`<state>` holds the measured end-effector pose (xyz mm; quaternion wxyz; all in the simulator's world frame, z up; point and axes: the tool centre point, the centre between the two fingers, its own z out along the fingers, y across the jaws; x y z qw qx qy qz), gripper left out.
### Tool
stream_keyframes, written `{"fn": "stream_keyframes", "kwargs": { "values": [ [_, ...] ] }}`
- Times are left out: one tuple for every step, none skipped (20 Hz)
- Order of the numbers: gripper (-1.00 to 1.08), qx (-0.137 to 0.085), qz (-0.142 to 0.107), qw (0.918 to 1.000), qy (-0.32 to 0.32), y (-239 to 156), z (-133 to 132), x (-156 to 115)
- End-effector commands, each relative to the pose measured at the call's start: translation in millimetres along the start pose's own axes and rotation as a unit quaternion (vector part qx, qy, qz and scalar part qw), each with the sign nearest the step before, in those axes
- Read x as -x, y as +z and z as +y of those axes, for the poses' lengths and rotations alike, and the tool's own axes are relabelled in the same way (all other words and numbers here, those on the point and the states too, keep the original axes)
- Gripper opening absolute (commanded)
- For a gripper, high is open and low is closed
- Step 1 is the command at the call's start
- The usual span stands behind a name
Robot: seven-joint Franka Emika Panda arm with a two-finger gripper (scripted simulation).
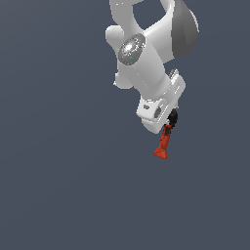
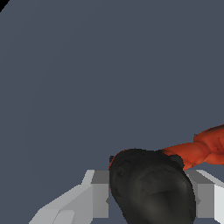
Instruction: Pick up the object and move it to a goal position.
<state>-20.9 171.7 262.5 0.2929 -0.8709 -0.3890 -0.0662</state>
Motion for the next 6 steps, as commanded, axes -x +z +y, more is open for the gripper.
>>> {"fn": "stream_keyframes", "kwargs": {
  "values": [
    [-1.0, 0.002, 0.002, 1.0, -0.001, -8.0, -1.4, -8.3],
    [-1.0, 0.002, 0.002, 1.0, -0.001, -9.3, -1.5, -9.9],
    [-1.0, 0.002, 0.002, 1.0, -0.002, -10.4, -1.6, -11.1],
    [-1.0, 0.002, 0.002, 1.0, -0.002, -11.1, -1.7, -12.0],
    [-1.0, 0.002, 0.002, 1.0, -0.002, -11.5, -1.7, -12.5],
    [-1.0, 0.002, 0.002, 1.0, -0.002, -11.7, -1.8, -12.7]
  ]
}}
